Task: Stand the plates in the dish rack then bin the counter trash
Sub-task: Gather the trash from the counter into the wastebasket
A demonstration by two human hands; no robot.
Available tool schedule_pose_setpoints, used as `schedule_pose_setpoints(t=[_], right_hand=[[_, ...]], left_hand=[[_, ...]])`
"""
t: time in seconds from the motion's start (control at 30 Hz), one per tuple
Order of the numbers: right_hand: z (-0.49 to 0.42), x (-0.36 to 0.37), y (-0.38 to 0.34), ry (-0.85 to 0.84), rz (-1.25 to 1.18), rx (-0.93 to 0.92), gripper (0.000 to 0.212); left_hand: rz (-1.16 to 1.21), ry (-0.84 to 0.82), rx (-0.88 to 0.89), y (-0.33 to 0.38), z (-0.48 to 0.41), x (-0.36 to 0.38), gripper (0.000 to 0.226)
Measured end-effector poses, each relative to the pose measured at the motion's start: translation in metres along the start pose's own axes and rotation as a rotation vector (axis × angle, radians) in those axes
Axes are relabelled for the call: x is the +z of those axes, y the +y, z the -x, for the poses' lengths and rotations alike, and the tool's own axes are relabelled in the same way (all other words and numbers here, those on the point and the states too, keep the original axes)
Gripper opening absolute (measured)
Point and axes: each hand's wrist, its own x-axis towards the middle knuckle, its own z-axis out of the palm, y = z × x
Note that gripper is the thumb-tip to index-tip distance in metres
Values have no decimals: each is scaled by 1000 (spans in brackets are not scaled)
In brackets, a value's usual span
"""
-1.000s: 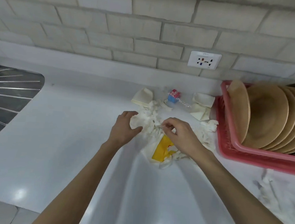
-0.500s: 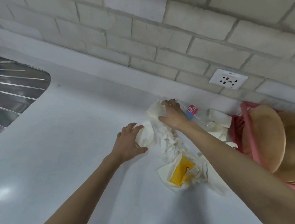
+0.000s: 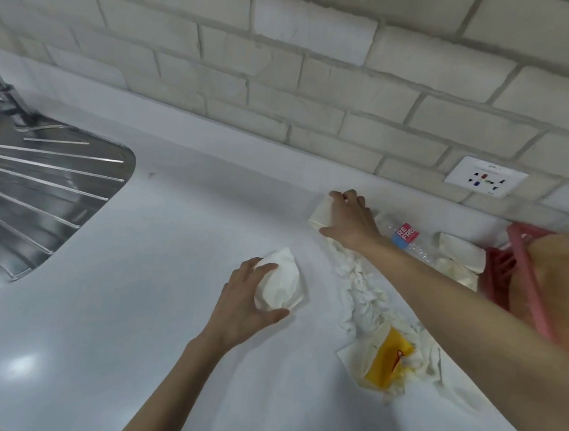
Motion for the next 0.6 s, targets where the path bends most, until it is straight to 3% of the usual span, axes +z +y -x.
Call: schedule_pose_setpoints(t=[0.2,0.6], right_hand=[[35,-34,-4,222,-102,-29,84],[199,-36,35,203,-267,192,76]], left_hand=[[50,-9,49,13,-12,-2,89],[141,-156,176,55,13,40,84]])
